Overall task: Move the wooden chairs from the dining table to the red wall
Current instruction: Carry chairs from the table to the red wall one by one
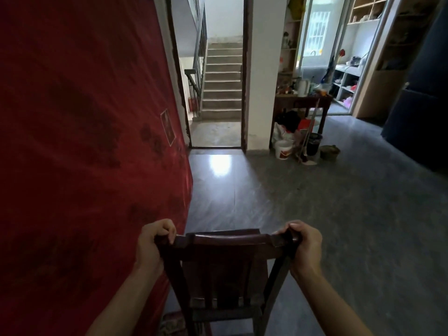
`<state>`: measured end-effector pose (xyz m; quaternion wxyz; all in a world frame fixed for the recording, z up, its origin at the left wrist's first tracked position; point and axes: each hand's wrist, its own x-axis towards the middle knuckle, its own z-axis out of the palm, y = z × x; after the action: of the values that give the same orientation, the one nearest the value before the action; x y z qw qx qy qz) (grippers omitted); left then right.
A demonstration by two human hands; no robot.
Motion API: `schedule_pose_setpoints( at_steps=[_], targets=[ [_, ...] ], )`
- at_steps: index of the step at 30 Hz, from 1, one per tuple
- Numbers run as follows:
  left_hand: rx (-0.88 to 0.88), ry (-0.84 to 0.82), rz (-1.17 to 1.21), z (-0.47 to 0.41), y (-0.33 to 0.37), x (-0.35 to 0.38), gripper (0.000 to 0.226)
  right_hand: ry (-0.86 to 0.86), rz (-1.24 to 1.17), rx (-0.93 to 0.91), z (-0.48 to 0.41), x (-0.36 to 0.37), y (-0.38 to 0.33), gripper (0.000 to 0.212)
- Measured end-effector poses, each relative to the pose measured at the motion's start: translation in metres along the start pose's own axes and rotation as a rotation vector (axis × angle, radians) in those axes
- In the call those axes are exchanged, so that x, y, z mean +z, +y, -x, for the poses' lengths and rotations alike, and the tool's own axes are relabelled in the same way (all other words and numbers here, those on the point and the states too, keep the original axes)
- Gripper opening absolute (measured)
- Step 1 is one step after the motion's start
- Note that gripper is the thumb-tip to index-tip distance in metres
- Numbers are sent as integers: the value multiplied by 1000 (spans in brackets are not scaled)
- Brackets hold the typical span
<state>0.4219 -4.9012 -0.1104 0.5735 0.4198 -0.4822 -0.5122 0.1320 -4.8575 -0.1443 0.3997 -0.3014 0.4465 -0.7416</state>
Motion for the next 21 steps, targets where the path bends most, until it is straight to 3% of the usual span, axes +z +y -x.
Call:
schedule_pose_setpoints(
  at_steps=[6,10,21],
  targets=[
    [-57,-8,24,-123,-36,4,18,-42,54,-39,-120,41,42,28],
    [-47,-42,4,-206,-63,7,34,-22,81,-31,-194,62,77,28],
    [-107,-80,-57,-387,-154,4,15,11,96,0,-341,95,182,28]
  ],
)
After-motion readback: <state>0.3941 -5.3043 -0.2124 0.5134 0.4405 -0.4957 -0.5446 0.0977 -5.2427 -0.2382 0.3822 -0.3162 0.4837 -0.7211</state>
